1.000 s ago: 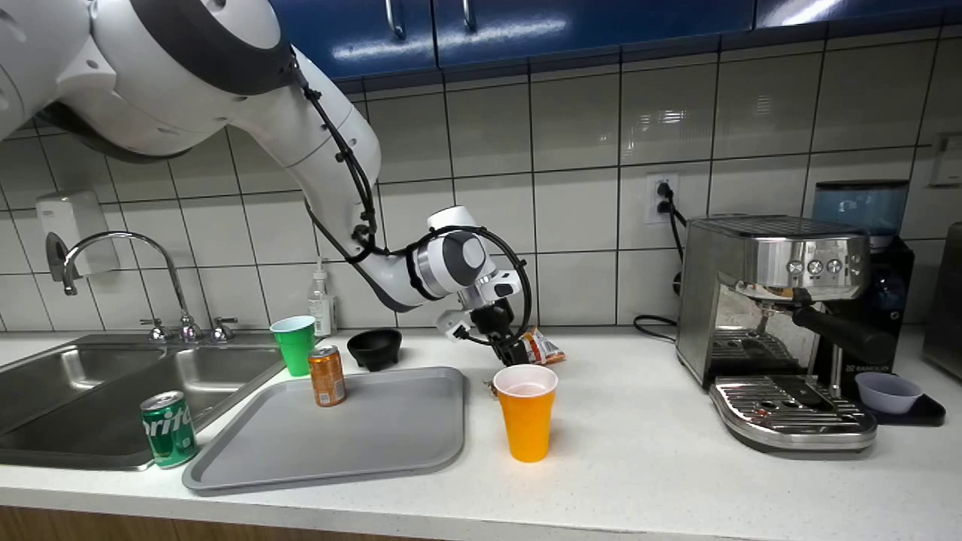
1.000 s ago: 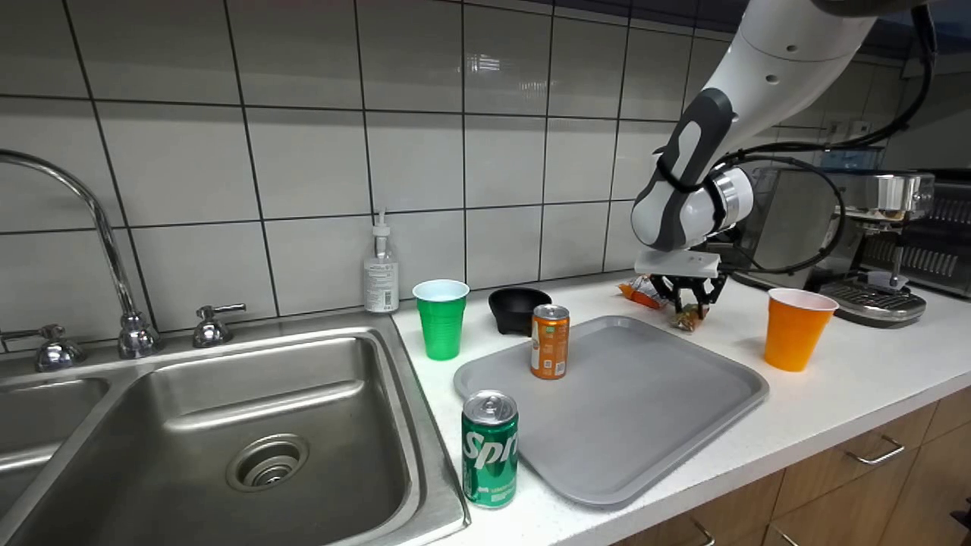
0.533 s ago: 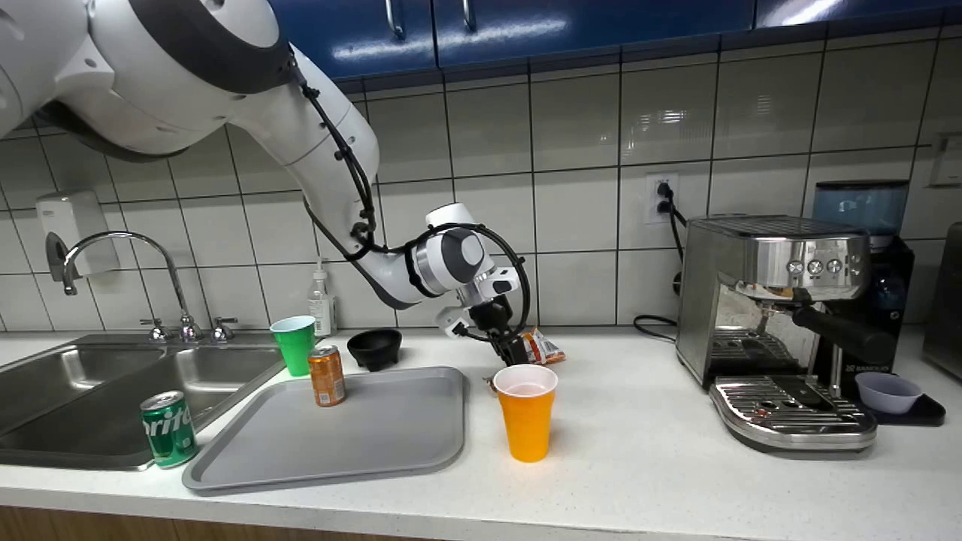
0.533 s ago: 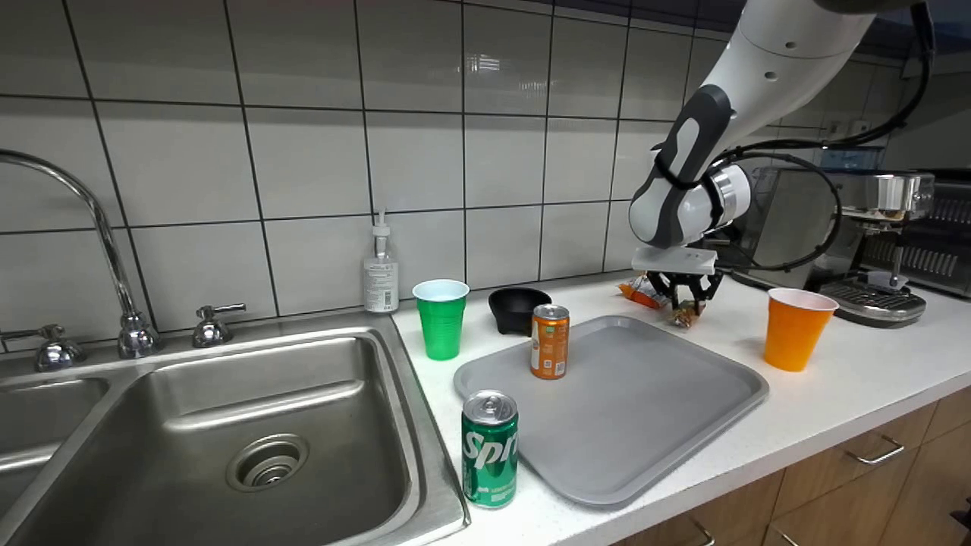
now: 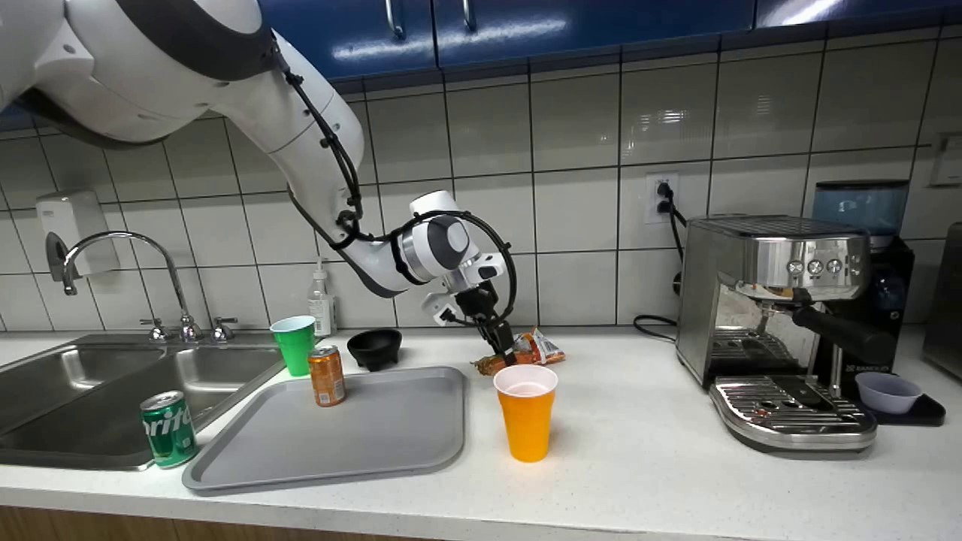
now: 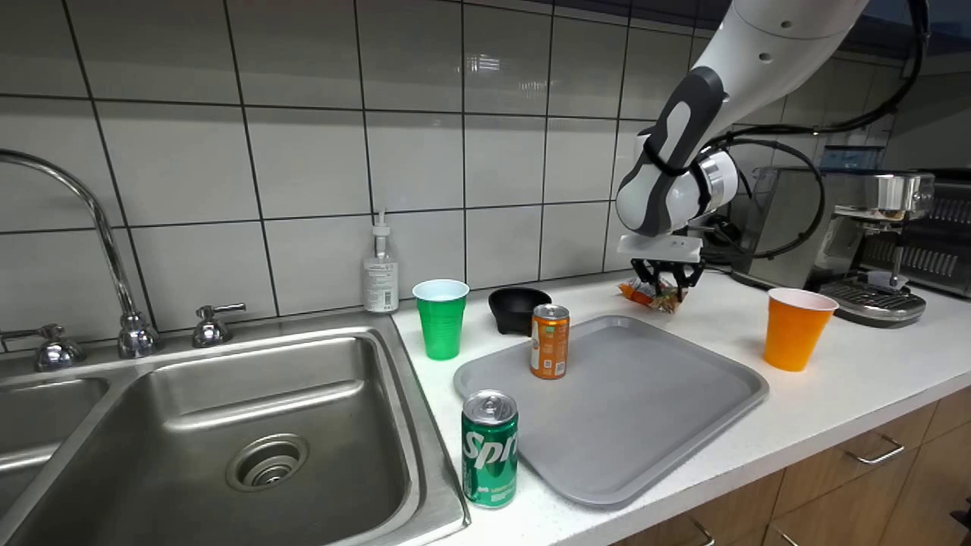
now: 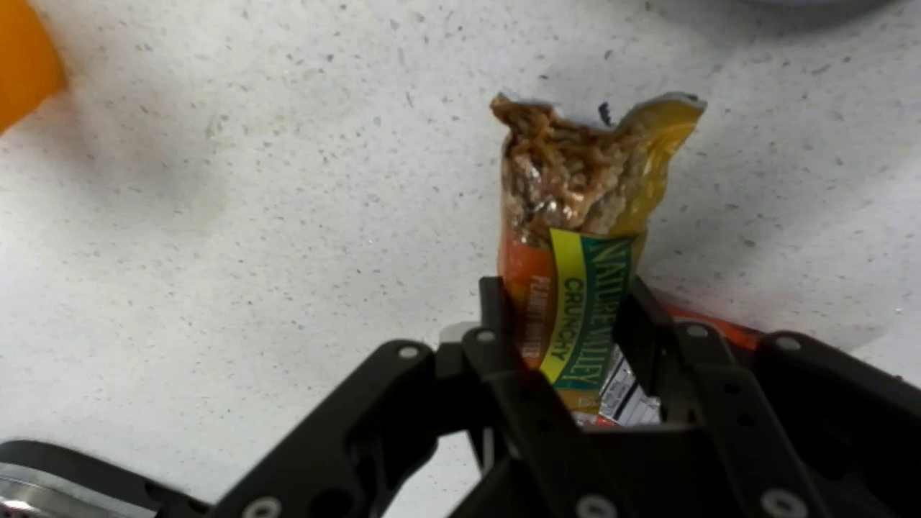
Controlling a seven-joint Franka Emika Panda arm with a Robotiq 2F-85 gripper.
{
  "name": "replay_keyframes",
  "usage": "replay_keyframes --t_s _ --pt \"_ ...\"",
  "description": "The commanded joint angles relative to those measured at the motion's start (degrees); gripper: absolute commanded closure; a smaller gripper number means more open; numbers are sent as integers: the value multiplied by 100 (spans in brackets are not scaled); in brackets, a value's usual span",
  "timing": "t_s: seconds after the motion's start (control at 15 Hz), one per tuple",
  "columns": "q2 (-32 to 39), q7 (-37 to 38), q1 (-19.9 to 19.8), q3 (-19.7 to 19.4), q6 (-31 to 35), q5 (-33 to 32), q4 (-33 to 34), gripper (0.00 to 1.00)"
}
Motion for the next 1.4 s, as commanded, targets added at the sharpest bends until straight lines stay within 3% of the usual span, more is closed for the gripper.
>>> replay_keyframes --t_s 0.0,1.33 --pt "-435 107 219 -18 141 -250 -450 84" --pt "-1482 -32 1066 178 532 -1231 -1932 84"
